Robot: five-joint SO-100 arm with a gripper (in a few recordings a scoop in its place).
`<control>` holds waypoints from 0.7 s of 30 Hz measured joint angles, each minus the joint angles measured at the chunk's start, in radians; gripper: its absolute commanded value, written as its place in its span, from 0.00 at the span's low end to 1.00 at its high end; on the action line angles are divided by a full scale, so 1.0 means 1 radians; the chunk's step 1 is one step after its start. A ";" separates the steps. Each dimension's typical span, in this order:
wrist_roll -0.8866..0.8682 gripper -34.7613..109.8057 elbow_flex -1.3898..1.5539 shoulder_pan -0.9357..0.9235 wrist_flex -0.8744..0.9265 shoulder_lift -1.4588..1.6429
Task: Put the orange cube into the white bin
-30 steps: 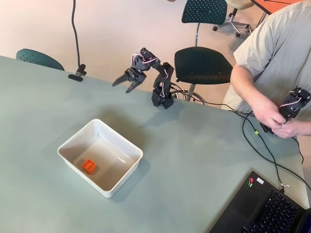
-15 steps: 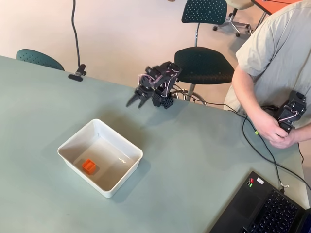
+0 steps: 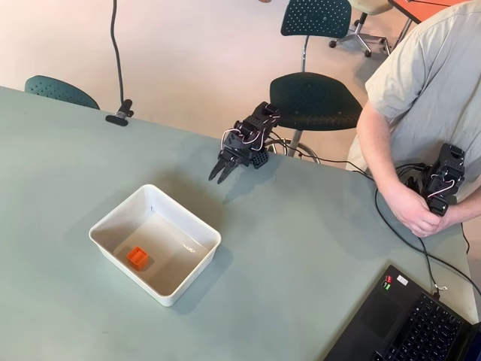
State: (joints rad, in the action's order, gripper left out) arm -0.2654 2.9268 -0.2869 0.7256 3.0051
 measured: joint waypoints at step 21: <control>0.209 0.23 0.094 -0.017 0.110 0.000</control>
State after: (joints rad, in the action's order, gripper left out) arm -0.0568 3.0204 -0.3037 0.8360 3.0051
